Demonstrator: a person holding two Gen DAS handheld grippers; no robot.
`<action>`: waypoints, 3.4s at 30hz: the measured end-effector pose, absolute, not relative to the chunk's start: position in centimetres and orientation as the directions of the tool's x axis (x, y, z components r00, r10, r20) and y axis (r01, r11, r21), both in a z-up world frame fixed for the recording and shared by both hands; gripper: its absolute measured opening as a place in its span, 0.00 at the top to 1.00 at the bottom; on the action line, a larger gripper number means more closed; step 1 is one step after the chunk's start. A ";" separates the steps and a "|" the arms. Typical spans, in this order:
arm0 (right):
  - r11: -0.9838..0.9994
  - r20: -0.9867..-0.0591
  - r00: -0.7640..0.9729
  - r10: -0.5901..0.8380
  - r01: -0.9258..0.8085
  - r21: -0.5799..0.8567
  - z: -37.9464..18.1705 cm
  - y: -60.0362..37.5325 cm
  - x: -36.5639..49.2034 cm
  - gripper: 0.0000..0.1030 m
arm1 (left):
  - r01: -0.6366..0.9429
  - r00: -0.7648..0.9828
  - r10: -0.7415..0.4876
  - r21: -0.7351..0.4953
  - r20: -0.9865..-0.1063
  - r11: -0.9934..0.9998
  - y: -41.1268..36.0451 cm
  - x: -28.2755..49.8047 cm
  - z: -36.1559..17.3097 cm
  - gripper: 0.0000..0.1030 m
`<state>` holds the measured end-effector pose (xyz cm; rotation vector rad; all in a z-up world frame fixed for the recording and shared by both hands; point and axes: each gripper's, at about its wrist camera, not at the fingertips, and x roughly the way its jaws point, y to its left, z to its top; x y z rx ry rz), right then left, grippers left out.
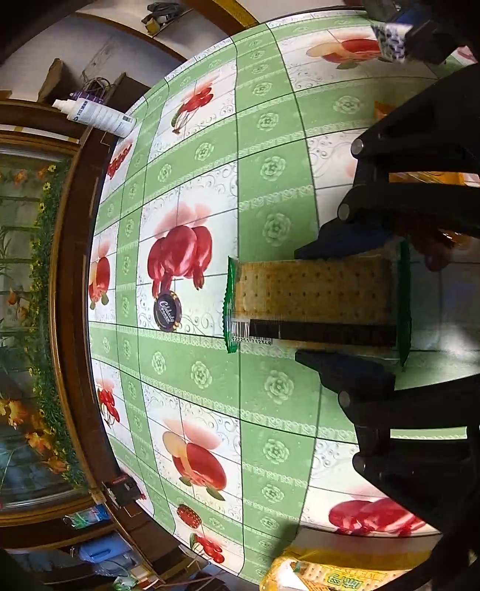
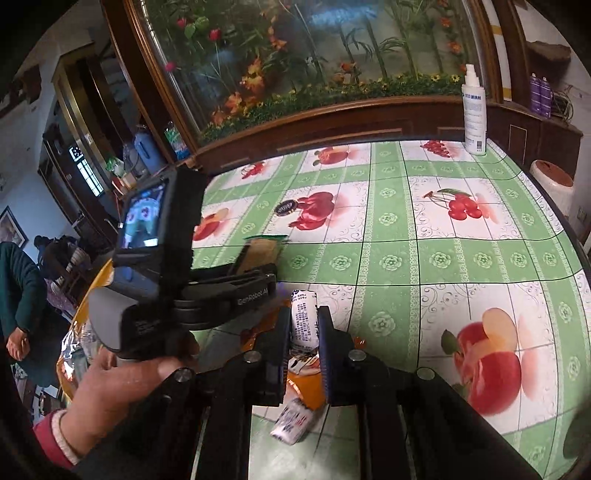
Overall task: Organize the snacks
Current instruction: 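Grasp the cracker stick pack with the left tool while the right grasps the small white packet, then carry the cracker stick pack over the tray with the left tool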
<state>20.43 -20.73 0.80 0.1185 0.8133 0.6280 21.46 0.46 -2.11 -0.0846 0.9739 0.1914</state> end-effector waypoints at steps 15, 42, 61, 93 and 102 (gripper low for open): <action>0.757 -0.587 0.482 0.651 -0.477 0.447 1.8 -21.5 13.0 0.86 | -0.324 0.603 0.328 0.152 -0.727 0.934 3.1 8.3 1.2 0.57; 0.897 -0.631 0.676 0.381 -0.437 0.074 5.8 -15.0 2.6 0.86 | -0.425 0.668 0.384 0.096 -0.638 0.900 7.3 -4.0 6.0 0.57; 0.913 -0.604 0.741 0.293 -0.404 -0.053 6.6 -14.5 1.1 0.86 | -0.442 0.667 0.402 0.102 -0.628 0.891 7.4 -5.6 6.2 0.56; 0.879 -0.581 0.741 0.337 -0.469 -0.088 7.2 -11.2 0.3 0.86 | -0.499 0.642 0.445 0.101 -0.624 0.861 10.6 -6.7 6.1 0.56; 0.842 -0.593 0.686 0.421 -0.540 -0.027 7.2 -9.2 0.8 0.87 | -0.528 0.629 0.455 0.084 -0.630 0.845 12.7 -7.0 6.0 0.56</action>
